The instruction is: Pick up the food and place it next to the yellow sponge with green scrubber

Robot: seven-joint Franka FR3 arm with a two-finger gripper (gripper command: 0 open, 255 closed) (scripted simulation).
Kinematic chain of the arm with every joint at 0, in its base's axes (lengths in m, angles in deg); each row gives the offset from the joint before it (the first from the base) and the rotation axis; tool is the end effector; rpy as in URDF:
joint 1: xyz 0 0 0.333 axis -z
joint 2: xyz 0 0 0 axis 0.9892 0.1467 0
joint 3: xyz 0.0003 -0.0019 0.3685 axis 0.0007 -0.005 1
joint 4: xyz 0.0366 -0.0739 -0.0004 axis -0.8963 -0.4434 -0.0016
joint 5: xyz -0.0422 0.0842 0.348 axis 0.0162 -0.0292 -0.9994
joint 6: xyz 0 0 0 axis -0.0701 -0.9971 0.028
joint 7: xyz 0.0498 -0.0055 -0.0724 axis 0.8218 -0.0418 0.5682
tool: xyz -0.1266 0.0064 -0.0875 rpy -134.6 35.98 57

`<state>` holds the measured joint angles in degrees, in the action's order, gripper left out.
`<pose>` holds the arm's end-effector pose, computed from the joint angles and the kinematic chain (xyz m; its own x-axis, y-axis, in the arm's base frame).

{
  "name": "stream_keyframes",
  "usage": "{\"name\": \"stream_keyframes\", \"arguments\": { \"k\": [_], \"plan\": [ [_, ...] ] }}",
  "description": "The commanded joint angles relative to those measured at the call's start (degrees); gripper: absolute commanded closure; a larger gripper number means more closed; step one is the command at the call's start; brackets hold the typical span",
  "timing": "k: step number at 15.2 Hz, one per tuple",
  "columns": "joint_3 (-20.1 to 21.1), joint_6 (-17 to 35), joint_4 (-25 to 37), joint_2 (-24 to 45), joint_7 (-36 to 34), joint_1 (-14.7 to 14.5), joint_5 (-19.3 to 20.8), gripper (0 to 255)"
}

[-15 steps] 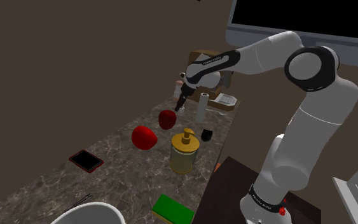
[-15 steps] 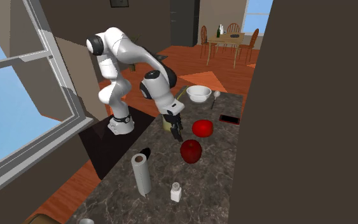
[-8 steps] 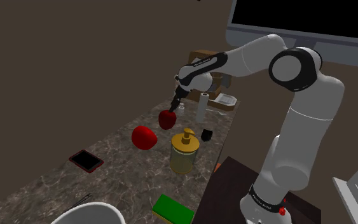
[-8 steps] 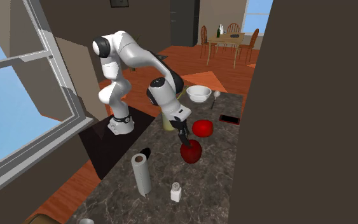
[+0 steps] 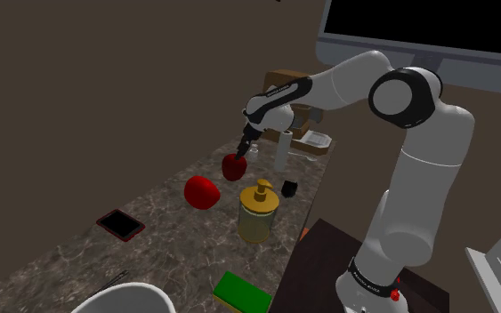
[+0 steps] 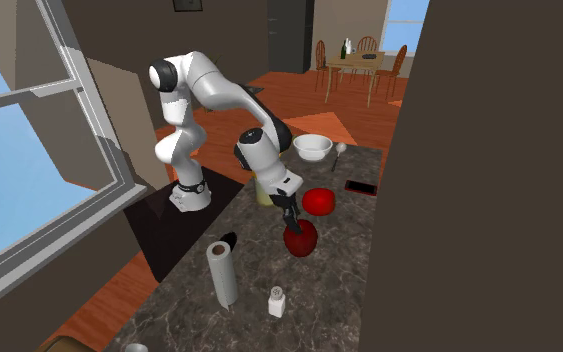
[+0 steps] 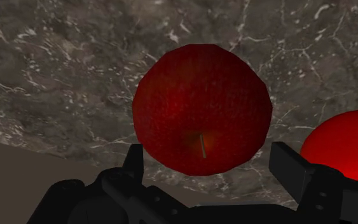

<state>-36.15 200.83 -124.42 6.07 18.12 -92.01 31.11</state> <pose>0.5726 -0.0658 0.4161 0.7342 0.5462 0.4031 0.5804 -0.8131 0.0447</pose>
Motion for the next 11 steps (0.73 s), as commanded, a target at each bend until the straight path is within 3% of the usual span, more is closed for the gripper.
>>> {"name": "stream_keyframes", "arguments": {
  "k": [1, 2, 3, 11],
  "plan": [
    [0.0, 0.01, 0.0, 0.01, 0.01, 0.0, -0.01, 0],
    [0.0, 0.0, 0.0, 0.0, 0.01, 0.0, -0.01, 0],
    [0.0, 0.0, 0.0, 0.0, 0.01, 0.0, -0.01, 255],
    [0.0, 0.03, -0.15, -0.15, -0.06, -0.03, 0.07, 255]
  ]
}}
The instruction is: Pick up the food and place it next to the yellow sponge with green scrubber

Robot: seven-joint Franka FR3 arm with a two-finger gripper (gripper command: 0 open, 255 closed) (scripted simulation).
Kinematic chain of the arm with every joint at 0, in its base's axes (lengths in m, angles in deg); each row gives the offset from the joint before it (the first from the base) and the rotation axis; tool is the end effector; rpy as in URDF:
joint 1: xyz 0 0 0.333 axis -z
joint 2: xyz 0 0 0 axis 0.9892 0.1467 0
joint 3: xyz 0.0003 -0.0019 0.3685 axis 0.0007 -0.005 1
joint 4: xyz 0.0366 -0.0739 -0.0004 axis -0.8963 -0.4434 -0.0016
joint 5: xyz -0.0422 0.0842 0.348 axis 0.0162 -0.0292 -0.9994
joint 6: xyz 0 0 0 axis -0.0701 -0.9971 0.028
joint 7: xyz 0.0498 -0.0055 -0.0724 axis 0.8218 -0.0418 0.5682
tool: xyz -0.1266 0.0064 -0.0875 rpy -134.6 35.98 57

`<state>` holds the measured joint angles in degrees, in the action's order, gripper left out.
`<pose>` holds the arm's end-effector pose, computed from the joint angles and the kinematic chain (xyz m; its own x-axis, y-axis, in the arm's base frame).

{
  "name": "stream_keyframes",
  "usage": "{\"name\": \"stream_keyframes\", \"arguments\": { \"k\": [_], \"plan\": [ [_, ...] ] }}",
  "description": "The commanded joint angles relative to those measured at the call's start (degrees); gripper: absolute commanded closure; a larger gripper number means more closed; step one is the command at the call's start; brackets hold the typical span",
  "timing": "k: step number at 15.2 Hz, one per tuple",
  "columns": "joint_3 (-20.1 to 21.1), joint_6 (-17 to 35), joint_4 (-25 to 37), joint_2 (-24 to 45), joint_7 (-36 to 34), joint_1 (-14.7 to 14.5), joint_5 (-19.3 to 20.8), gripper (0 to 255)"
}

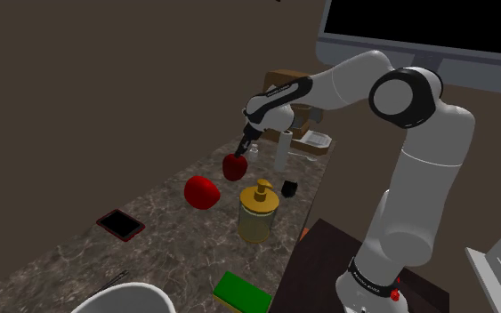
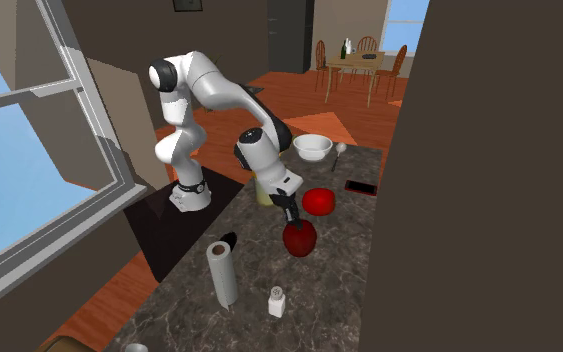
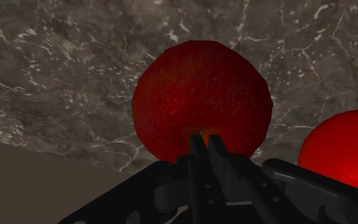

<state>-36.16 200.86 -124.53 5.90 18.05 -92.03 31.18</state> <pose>0.5719 -0.0658 0.4169 0.7340 0.5459 0.4040 0.5800 -0.8134 0.0452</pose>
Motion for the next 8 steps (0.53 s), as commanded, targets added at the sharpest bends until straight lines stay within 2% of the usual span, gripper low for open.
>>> {"name": "stream_keyframes", "arguments": {
  "k": [1, 8],
  "plan": [
    [0.01, -0.02, 0.1, 0.18, 0.08, 0.03, -0.08, 255],
    [-0.6, -4.22, 2.14, -2.68, -3.59, -0.19, 3.79, 255]
  ]
}}
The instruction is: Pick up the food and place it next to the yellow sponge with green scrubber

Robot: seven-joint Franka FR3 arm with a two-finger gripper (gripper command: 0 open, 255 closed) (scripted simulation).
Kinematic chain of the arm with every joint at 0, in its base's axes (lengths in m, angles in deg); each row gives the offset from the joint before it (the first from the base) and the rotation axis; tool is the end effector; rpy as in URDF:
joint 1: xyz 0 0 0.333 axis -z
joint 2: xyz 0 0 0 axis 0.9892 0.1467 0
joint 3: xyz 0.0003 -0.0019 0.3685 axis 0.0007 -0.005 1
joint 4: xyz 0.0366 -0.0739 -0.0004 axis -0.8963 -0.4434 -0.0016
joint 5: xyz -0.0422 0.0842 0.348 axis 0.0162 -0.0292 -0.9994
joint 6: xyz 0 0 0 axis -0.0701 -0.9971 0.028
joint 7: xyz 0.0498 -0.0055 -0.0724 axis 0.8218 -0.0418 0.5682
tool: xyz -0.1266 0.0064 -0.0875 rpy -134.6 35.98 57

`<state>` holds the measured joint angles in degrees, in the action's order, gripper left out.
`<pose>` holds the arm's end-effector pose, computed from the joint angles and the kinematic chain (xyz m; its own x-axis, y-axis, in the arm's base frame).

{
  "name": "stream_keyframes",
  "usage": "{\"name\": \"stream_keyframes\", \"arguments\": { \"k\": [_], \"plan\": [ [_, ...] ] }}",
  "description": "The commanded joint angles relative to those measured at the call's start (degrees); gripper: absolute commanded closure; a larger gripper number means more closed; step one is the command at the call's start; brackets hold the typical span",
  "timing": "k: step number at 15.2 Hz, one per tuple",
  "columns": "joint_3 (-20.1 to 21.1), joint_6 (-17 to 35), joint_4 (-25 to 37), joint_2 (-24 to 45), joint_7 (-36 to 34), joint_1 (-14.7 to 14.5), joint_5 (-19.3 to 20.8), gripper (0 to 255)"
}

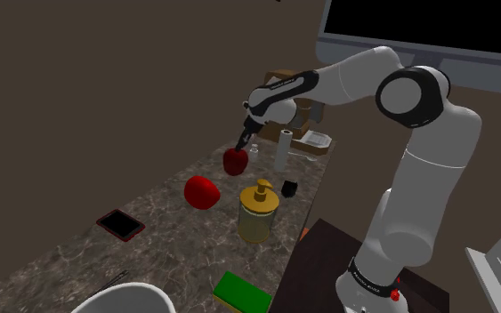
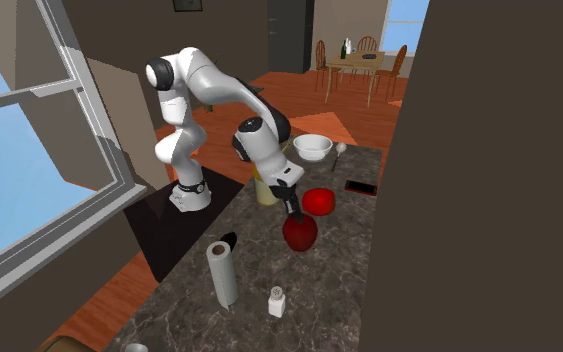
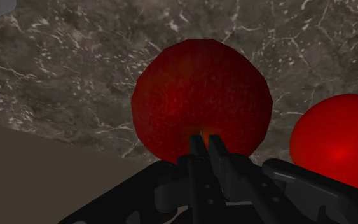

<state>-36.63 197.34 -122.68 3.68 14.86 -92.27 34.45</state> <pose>0.5696 -0.0650 0.4457 0.7341 0.5463 0.4033 0.5805 -0.8130 0.0447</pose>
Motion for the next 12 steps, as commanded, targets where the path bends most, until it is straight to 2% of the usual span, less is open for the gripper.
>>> {"name": "stream_keyframes", "arguments": {
  "k": [1, 12],
  "plan": [
    [-0.19, -1.31, 0.64, -0.82, -0.87, 0.04, 1.01, 255],
    [-0.51, -8.47, 5.38, -4.04, -5.3, 0.08, 5.31, 255]
  ]
}}
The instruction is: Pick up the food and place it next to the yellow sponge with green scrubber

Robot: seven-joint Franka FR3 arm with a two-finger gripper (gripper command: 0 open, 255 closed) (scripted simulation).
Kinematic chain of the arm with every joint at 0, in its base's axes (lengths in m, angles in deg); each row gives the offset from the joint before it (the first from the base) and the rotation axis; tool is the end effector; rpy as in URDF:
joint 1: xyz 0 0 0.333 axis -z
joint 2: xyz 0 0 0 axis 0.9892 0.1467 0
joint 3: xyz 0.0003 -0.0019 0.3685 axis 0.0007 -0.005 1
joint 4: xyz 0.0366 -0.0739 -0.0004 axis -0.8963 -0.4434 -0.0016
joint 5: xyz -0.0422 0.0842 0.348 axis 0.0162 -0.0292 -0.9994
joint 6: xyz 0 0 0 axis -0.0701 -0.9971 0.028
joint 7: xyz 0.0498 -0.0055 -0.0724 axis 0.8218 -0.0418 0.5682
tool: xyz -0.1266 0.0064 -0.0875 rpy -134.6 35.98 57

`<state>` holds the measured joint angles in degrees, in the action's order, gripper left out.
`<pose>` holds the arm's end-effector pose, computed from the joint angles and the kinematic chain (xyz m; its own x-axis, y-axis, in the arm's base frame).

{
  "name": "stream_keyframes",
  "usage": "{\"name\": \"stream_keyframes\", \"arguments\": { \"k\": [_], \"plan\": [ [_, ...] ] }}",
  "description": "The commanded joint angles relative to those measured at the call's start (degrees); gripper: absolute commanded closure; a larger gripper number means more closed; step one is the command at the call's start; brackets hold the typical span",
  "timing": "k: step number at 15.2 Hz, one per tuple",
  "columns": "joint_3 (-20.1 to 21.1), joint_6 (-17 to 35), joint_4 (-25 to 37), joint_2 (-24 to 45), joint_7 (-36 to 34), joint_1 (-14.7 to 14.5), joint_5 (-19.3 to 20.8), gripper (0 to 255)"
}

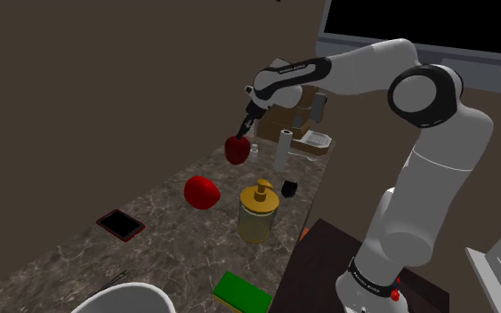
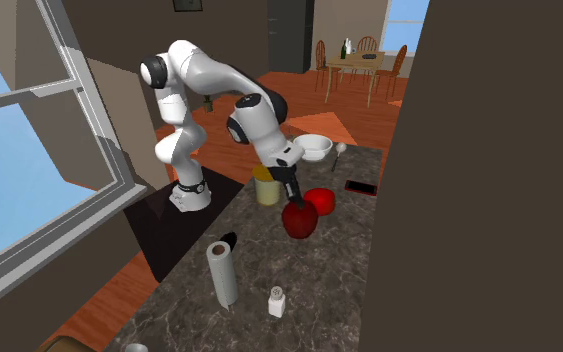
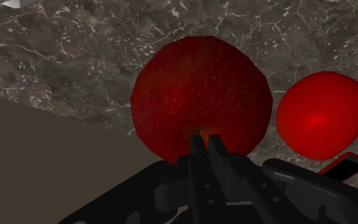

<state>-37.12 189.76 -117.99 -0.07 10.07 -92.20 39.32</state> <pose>0.5632 -0.0667 0.5036 0.7340 0.5465 0.4032 0.5807 -0.8129 0.0446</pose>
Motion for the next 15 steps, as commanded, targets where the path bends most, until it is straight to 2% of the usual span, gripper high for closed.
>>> {"name": "stream_keyframes", "arguments": {
  "k": [1, 15],
  "plan": [
    [-0.03, -1.57, 1.21, -0.51, -0.85, 0.02, 0.74, 255],
    [-0.14, -11.38, 9.83, -2.28, -4.74, 0.22, 3.74, 255]
  ]
}}
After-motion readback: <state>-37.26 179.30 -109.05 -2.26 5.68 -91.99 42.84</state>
